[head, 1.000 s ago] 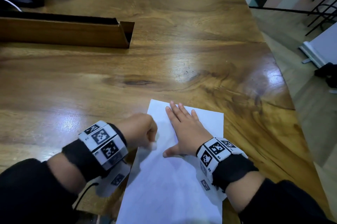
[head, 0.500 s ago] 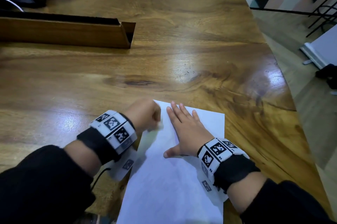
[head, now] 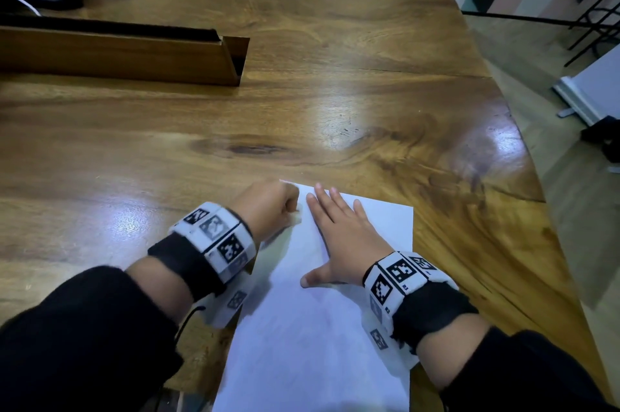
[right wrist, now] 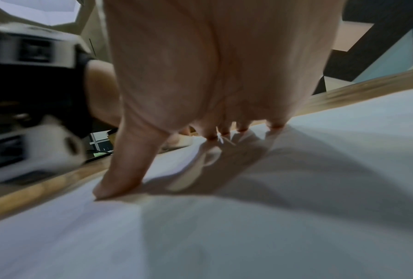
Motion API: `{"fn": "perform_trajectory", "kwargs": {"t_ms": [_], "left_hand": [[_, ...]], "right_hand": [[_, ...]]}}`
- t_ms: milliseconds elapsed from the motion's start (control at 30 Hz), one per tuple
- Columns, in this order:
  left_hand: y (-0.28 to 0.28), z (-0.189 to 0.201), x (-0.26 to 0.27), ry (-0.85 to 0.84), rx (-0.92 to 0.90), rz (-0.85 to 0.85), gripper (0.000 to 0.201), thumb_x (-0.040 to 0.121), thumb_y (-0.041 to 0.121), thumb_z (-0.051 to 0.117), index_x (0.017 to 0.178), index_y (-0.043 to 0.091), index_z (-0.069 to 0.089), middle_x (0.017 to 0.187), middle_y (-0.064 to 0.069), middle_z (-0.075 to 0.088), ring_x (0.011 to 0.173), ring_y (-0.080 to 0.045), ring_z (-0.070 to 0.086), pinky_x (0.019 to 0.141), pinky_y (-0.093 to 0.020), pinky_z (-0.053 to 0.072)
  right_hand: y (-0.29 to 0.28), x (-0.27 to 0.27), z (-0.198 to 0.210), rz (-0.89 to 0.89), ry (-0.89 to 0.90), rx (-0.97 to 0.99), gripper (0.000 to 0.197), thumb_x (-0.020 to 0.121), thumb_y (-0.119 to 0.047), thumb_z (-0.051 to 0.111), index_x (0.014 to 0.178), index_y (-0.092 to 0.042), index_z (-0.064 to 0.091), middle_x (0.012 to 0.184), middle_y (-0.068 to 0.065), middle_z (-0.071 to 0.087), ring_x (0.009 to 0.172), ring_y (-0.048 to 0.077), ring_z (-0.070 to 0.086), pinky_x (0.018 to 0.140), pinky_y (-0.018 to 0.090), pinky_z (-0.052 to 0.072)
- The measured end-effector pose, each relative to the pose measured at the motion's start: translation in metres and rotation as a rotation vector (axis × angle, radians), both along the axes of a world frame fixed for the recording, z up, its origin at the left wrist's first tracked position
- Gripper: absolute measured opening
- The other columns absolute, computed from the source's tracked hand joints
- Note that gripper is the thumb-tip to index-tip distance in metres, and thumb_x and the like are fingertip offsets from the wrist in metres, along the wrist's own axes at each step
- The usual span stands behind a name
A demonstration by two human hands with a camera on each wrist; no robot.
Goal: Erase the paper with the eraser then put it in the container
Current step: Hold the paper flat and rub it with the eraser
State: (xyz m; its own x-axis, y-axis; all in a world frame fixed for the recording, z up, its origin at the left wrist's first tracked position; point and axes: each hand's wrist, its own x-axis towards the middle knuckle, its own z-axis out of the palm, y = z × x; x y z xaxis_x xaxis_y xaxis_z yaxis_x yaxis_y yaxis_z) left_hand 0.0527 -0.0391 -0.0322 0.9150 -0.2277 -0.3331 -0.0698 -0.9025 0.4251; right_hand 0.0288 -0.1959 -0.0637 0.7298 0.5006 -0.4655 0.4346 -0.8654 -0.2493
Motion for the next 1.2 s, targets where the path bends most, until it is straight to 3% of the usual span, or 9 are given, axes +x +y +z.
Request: {"fn": "perform_trajectory", "kwargs": {"t_ms": [67, 167, 333, 467, 667, 800, 1033, 1133, 1200], "left_hand": [[0.008, -0.001, -0.018, 0.142, 0.009, -0.104, 0.011, 0.077, 0.019, 0.067, 0.07, 0.017, 0.059, 0.062, 0.005, 0.05, 0.064, -0.014, 0.046, 0.052, -0.014, 0.031], [0.013, 0.002, -0.02, 0.355, 0.023, -0.176, 0.012, 0.072, 0.022, 0.074, 0.067, 0.02, 0.063, 0.058, 0.01, 0.052, 0.059, -0.009, 0.048, 0.055, -0.019, 0.038], [-0.003, 0.002, 0.001, -0.003, -0.012, -0.003, 0.013, 0.078, 0.019, 0.064, 0.072, 0.016, 0.054, 0.059, 0.011, 0.043, 0.067, -0.016, 0.046, 0.049, -0.012, 0.027], [0.006, -0.006, -0.027, 0.091, 0.02, -0.093, 0.034, 0.079, 0.021, 0.064, 0.054, 0.025, 0.042, 0.058, 0.011, 0.043, 0.061, -0.011, 0.043, 0.052, -0.015, 0.029], [0.014, -0.009, -0.038, 0.094, -0.056, -0.076, 0.017, 0.08, 0.028, 0.064, 0.075, 0.018, 0.05, 0.067, 0.008, 0.048, 0.066, -0.012, 0.046, 0.056, -0.019, 0.033], [0.019, -0.011, -0.038, 0.117, -0.072, -0.083, 0.016, 0.081, 0.029, 0.062, 0.077, 0.018, 0.051, 0.066, 0.01, 0.049, 0.062, -0.004, 0.043, 0.054, -0.018, 0.032], [0.017, 0.004, -0.017, 0.258, 0.076, -0.07, 0.015, 0.077, 0.027, 0.068, 0.078, 0.018, 0.056, 0.07, 0.009, 0.05, 0.066, -0.01, 0.047, 0.053, -0.019, 0.034], [0.002, 0.008, 0.007, 0.096, 0.047, 0.023, 0.014, 0.074, 0.024, 0.07, 0.082, 0.015, 0.062, 0.07, 0.004, 0.054, 0.072, -0.017, 0.051, 0.055, -0.022, 0.037], [-0.009, 0.005, 0.019, -0.026, 0.03, 0.064, 0.015, 0.076, 0.021, 0.067, 0.086, 0.012, 0.064, 0.078, -0.003, 0.062, 0.078, -0.021, 0.055, 0.066, -0.023, 0.04]], "right_hand": [[0.0, 0.0, 0.0, -0.006, -0.001, 0.004, 0.13, 0.068, -0.067, 0.069, 0.15, -0.017, -0.019, 0.156, -0.003, -0.03, 0.144, 0.017, -0.025, 0.117, 0.044, -0.01], [0.001, 0.0, 0.0, -0.003, 0.0, 0.001, 0.13, 0.068, -0.067, 0.069, 0.15, -0.017, -0.02, 0.156, -0.002, -0.03, 0.144, 0.017, -0.025, 0.117, 0.043, -0.011], [0.001, 0.0, 0.001, -0.002, 0.004, 0.0, 0.129, 0.069, -0.066, 0.068, 0.15, -0.018, -0.02, 0.155, -0.003, -0.031, 0.144, 0.017, -0.026, 0.116, 0.043, -0.011], [0.0, 0.0, -0.001, -0.012, 0.009, 0.017, 0.13, 0.068, -0.066, 0.069, 0.149, -0.018, -0.02, 0.155, -0.003, -0.031, 0.143, 0.016, -0.026, 0.117, 0.043, -0.012], [-0.012, -0.001, -0.003, -0.109, 0.045, 0.072, 0.138, 0.064, -0.064, 0.074, 0.149, -0.012, -0.022, 0.151, 0.0, -0.037, 0.138, 0.011, -0.033, 0.117, 0.039, -0.014], [-0.021, -0.008, -0.003, -0.078, 0.05, 0.009, 0.136, 0.065, -0.07, 0.068, 0.147, -0.016, -0.026, 0.141, -0.006, -0.044, 0.137, 0.012, -0.036, 0.115, 0.042, -0.017], [-0.008, -0.008, -0.002, -0.077, 0.038, 0.01, 0.131, 0.069, -0.069, 0.067, 0.148, -0.018, -0.024, 0.152, -0.002, -0.037, 0.14, 0.016, -0.033, 0.114, 0.045, -0.017], [-0.007, -0.007, -0.002, -0.077, 0.034, -0.009, 0.131, 0.068, -0.069, 0.067, 0.148, -0.019, -0.023, 0.153, -0.003, -0.036, 0.141, 0.016, -0.031, 0.114, 0.046, -0.016], [-0.006, -0.007, -0.002, -0.075, 0.025, -0.023, 0.131, 0.068, -0.07, 0.066, 0.148, -0.019, -0.023, 0.153, -0.002, -0.036, 0.142, 0.017, -0.031, 0.113, 0.047, -0.016]]}}
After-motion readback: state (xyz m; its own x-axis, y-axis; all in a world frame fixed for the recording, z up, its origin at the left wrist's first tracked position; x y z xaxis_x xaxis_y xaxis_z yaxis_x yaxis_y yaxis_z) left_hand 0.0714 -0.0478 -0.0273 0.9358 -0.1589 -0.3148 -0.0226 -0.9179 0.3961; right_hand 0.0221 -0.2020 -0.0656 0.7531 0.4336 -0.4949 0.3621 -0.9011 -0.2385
